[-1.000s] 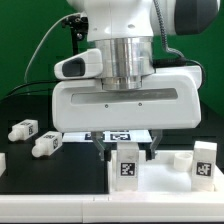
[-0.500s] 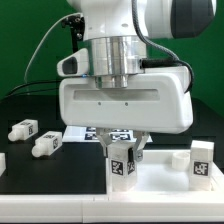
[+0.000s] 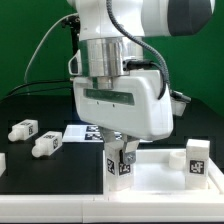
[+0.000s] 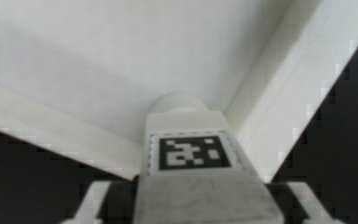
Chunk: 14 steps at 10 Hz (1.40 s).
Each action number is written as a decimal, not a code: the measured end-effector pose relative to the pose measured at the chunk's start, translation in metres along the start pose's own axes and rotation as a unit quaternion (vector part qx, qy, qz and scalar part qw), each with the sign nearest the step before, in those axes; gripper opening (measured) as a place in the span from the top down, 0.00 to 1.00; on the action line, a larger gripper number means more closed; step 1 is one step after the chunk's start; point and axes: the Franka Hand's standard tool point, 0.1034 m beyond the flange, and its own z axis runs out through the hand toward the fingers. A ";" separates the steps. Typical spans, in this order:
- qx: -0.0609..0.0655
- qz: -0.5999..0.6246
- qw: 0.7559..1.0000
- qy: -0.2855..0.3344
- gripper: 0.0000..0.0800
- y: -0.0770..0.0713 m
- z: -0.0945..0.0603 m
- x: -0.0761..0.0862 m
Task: Assemble square table
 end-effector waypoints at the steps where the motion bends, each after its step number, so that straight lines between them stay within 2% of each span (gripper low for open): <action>1: -0.002 0.053 0.999 -0.002 0.64 0.000 0.000 -0.001; 2: -0.016 0.146 0.989 -0.014 0.64 -0.001 -0.001 -0.006; 3: -0.018 0.239 0.971 -0.024 0.64 -0.003 -0.002 -0.008; 4: -0.014 0.324 0.945 -0.034 0.64 -0.003 0.000 -0.009; 5: -0.005 0.397 0.917 -0.042 0.64 -0.004 0.001 -0.008; 8: -0.004 0.445 0.895 -0.038 0.64 -0.004 0.001 -0.006; 9: -0.004 0.456 0.889 -0.040 0.58 -0.004 0.001 -0.007; 10: -0.004 0.451 0.892 -0.040 0.39 -0.004 0.001 -0.007; 11: -0.003 0.445 0.895 -0.040 0.39 -0.005 -0.001 -0.008; 12: 0.002 0.432 0.901 -0.044 0.24 -0.009 -0.011 -0.013; 14: 0.004 0.413 0.909 -0.057 0.20 -0.014 -0.034 -0.027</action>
Offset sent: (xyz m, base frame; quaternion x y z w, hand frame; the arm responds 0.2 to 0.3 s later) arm -0.0021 0.0033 0.0002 -0.0095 -0.0452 0.3962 0.9170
